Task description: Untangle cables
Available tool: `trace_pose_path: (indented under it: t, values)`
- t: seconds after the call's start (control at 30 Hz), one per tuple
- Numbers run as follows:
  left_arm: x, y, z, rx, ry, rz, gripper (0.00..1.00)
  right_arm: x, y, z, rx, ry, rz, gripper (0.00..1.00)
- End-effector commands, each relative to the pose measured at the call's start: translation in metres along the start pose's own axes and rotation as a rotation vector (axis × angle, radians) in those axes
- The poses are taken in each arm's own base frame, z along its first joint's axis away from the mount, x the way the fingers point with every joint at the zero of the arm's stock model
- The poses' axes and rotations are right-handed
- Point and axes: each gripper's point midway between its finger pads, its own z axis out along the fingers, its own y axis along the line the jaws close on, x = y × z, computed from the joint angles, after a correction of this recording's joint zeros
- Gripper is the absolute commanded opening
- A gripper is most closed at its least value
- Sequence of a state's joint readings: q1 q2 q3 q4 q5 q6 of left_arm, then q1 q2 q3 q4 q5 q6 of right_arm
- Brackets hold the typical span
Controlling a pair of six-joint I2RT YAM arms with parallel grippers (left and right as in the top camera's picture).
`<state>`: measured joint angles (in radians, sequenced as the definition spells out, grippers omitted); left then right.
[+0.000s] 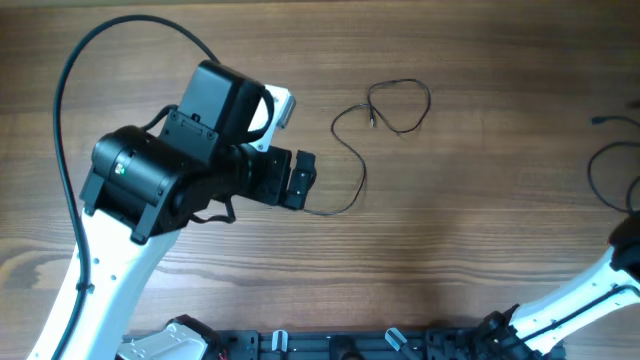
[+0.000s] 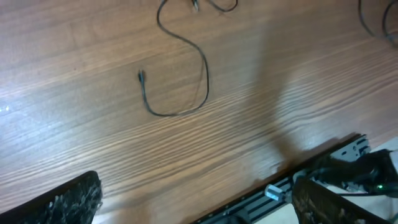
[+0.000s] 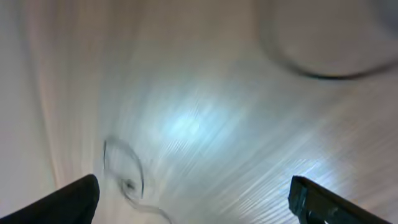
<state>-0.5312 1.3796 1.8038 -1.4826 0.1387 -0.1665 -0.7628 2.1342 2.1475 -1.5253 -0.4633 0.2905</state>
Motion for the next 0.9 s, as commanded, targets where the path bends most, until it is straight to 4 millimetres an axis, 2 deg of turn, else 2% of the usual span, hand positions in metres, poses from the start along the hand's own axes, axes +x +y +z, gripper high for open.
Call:
trace_pose_path:
  t: [0.0, 0.07, 0.1, 0.17, 0.2, 0.27, 0.33, 0.4, 0.5, 0.6, 0.73, 0.77, 0.83, 0.87]
  values:
    - [-0.016, -0.002, 0.003, -0.001, -0.06, 0.012, 1.0, 0.065, 0.084, 0.027, -0.163, 0.156, -0.535, 1.0]
    - [-0.031, 0.007, 0.002, -0.052, -0.121, -0.018, 0.98, 0.113, 0.119, 0.049, -0.152, 0.255, -0.713, 0.99]
    - [-0.041, 0.026, 0.002, -0.145, -0.166, -0.099, 0.96, 0.146, 0.136, 0.067, -0.083, 0.303, -0.809, 1.0]
    - [-0.046, 0.063, 0.003, -0.312, -0.191, -0.224, 0.96, 0.199, 0.155, 0.098, 0.107, 0.33, -1.006, 0.99]
    - [-0.046, 0.076, 0.005, -0.362, -0.183, -0.258, 0.98, 0.21, 0.158, 0.106, 0.197, 0.304, -1.091, 1.0]
    - [-0.041, 0.095, 0.016, -0.411, -0.122, -0.3, 0.99, 0.213, 0.168, 0.118, 0.434, 0.155, -1.277, 1.0]
    - [-0.031, 0.1, 0.031, -0.407, -0.032, -0.321, 0.97, 0.218, 0.189, 0.128, 0.521, 0.038, -1.457, 1.0]
    - [-0.026, 0.098, 0.041, -0.391, 0.026, -0.292, 0.97, 0.24, 0.205, 0.147, 0.443, 0.086, -1.734, 1.0]
    - [-0.025, 0.089, 0.043, -0.358, 0.043, -0.234, 0.98, 0.279, 0.211, 0.179, 0.211, 0.205, -1.922, 1.0]
    - [-0.025, 0.087, 0.044, -0.351, 0.044, -0.229, 1.0, 0.29, 0.201, 0.21, 0.122, 0.247, -1.978, 0.99]
    - [-0.025, 0.085, 0.044, -0.338, 0.046, -0.23, 1.0, 0.29, 0.171, 0.256, 0.113, 0.259, -1.986, 1.0]
    - [-0.025, 0.084, 0.045, -0.33, 0.046, -0.23, 1.0, 0.29, 0.165, 0.263, 0.114, 0.259, -1.988, 0.97]
    - [-0.026, 0.08, 0.046, -0.308, 0.046, -0.231, 1.0, 0.29, 0.155, 0.273, 0.114, 0.261, -1.986, 0.82]
    - [-0.026, 0.08, 0.046, -0.308, 0.046, -0.231, 1.0, 0.29, 0.149, 0.278, 0.114, 0.263, -1.985, 0.8]
